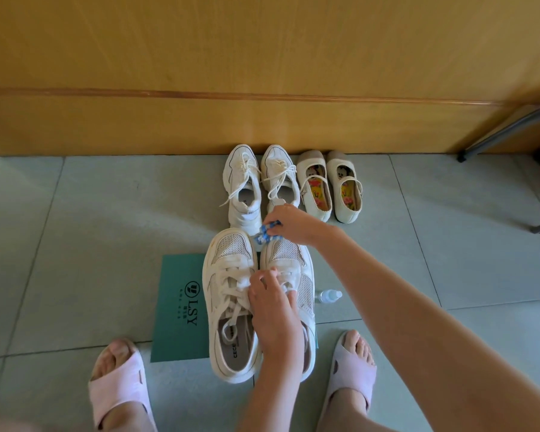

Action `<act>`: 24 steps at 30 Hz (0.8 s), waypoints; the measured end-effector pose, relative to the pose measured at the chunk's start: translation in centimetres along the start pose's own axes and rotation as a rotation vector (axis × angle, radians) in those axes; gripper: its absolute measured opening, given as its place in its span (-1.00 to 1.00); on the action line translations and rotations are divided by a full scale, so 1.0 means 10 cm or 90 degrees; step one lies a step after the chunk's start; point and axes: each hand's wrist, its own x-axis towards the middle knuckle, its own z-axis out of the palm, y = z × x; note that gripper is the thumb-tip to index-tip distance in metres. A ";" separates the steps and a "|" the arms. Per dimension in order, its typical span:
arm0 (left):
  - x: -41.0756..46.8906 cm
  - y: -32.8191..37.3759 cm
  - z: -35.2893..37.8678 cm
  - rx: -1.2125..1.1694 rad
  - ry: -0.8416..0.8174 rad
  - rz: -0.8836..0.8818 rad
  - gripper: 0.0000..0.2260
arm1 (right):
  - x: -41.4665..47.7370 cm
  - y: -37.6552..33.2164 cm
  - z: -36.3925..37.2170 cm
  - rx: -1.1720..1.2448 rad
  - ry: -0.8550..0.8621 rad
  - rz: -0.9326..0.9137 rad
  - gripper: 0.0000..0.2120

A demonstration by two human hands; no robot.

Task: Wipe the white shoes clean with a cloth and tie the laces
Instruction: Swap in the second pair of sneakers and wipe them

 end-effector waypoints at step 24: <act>-0.03 0.01 -0.02 -0.019 -0.017 0.013 -0.61 | -0.55 0.41 0.48 0.382 0.358 0.191 -0.89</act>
